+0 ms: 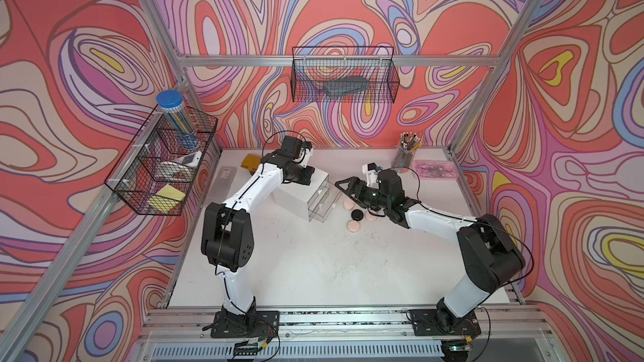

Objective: Put the bluetooth earphones in the drawer according to color
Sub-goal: Pick up the Bluetooth earphone from the center of the board.

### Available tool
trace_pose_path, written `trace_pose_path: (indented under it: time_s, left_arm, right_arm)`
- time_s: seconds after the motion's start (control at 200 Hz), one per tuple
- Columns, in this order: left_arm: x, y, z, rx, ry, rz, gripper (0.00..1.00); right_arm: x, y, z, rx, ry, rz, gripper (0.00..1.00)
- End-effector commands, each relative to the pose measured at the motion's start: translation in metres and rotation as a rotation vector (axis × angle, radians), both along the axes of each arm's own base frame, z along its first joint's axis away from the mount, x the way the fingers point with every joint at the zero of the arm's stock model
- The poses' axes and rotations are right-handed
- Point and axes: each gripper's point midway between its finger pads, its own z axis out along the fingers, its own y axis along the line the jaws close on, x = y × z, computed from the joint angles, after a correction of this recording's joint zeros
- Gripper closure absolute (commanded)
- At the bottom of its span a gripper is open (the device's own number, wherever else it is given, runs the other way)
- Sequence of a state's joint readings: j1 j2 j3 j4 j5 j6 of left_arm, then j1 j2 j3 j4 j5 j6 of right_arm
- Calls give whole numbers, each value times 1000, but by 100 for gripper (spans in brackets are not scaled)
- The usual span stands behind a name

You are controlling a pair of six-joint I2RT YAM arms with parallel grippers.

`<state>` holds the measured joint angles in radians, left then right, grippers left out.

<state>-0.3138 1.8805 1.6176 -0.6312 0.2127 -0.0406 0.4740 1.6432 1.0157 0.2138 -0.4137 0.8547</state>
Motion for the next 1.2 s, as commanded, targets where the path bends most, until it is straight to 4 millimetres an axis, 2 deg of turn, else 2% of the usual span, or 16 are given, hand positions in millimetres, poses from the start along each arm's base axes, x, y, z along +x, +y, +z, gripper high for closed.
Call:
trace_pose_path:
  time_s: [0.0, 0.205, 0.351, 0.431, 0.481, 0.491, 0.531, 0.881, 1.192]
  left_arm:
    - [-82, 16, -107, 154, 447, -35, 100]
    - [-82, 16, -104, 154, 436, -34, 100]
    - [-82, 16, -105, 153, 440, -35, 100]
    - [-82, 15, -105, 154, 440, -37, 100]
    - [-82, 16, -105, 155, 441, -34, 100]
    - [-83, 16, -105, 155, 441, -35, 100]
    - [-83, 16, -105, 156, 440, -34, 100]
    - [-83, 16, -106, 160, 440, -35, 100]
    - [-83, 18, -110, 172, 450, -34, 100]
  right_arm:
    - [-8, -39, -33, -336, 19, -23, 5]
    - [-1, -80, -35, -605, 39, -81, 4]
    - [5, -110, -49, -821, 102, -119, 4]
    - [9, -118, -61, -894, 143, -97, 4]
    - [11, -120, -64, -909, 157, -78, 5]
    - [11, -120, -73, -921, 176, -68, 5]
    - [12, -122, -83, -938, 206, -51, 6]
    - [22, -137, -125, -983, 318, -15, 8]
    - [33, -135, -148, -979, 353, 3, 14]
